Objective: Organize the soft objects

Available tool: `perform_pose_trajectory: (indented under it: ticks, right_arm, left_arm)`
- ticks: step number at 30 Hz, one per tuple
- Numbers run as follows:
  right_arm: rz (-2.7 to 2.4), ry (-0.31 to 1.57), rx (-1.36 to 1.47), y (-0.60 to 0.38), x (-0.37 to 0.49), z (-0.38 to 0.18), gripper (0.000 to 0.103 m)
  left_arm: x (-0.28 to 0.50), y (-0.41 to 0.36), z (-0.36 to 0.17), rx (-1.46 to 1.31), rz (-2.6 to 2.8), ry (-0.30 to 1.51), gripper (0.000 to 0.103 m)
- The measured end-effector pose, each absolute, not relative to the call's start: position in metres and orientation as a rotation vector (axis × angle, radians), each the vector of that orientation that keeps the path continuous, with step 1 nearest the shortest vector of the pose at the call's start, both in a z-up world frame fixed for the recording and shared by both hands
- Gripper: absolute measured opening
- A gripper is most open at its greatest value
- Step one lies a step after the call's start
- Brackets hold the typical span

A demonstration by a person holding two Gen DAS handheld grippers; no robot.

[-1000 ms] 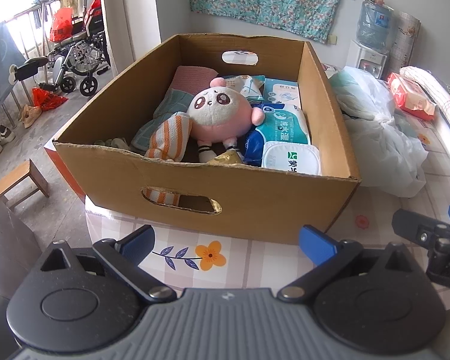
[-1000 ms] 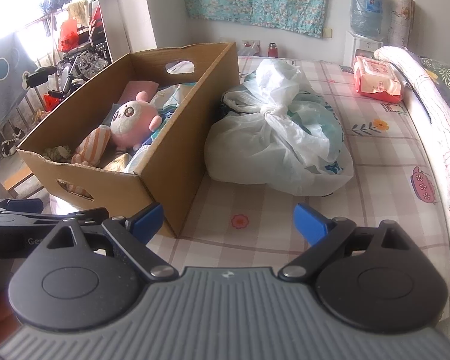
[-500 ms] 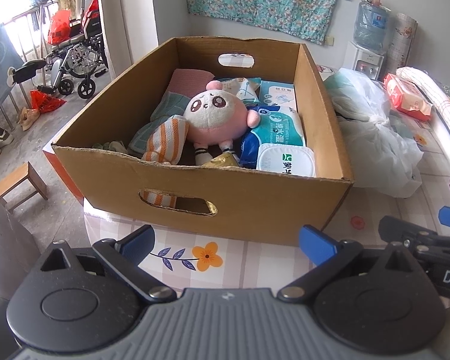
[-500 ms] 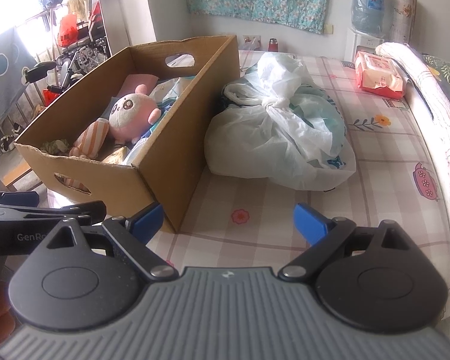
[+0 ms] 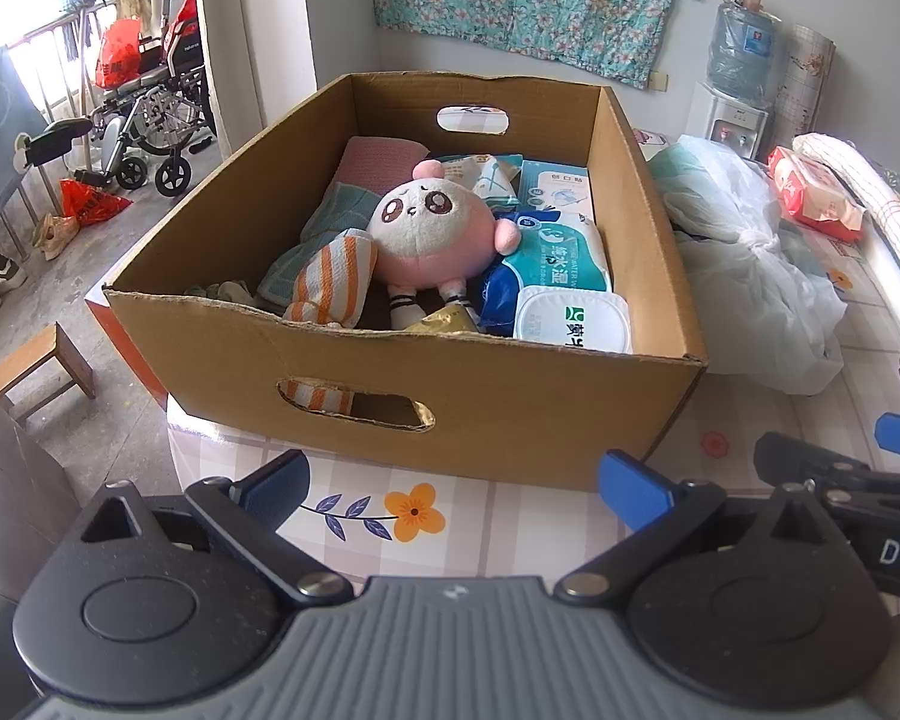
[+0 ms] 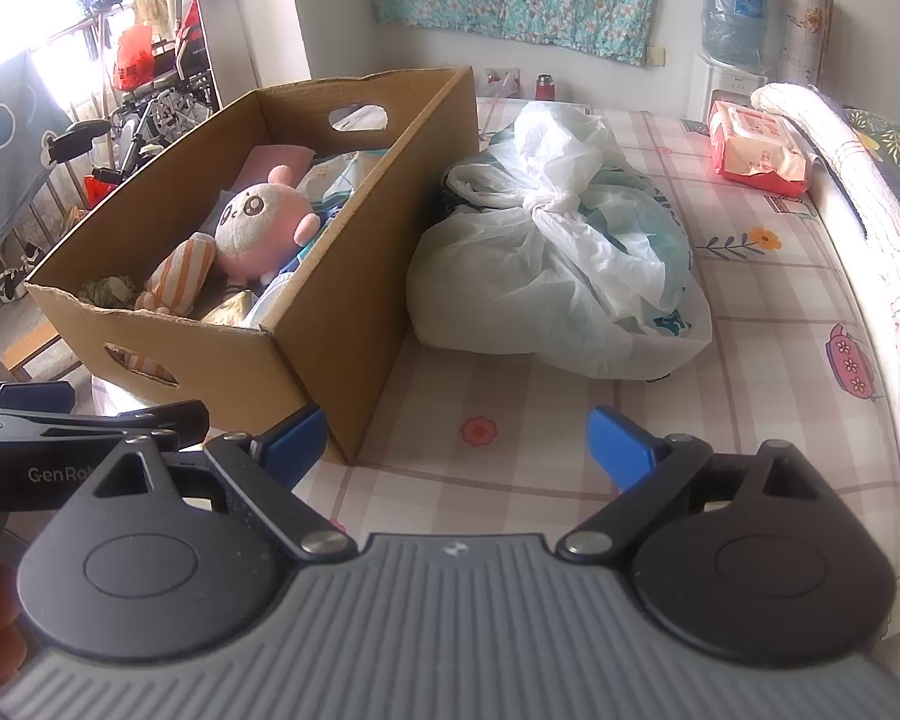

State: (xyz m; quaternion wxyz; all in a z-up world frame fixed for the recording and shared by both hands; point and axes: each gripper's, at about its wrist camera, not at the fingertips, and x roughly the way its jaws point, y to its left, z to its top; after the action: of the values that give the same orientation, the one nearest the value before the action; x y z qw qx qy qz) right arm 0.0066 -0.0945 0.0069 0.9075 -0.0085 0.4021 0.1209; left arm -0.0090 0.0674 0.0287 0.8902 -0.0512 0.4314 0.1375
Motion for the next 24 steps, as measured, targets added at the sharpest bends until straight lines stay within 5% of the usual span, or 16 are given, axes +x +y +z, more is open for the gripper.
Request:
perform_pose_trajectory:
  ticks: [24]
  right_arm:
    - [0.254,0.830,-0.021,-0.0931,0.0084,0.0061,0.094]
  left_arm:
    - [-0.0082,0.0695,0.0289,-0.108,0.288,0.895,0.103]
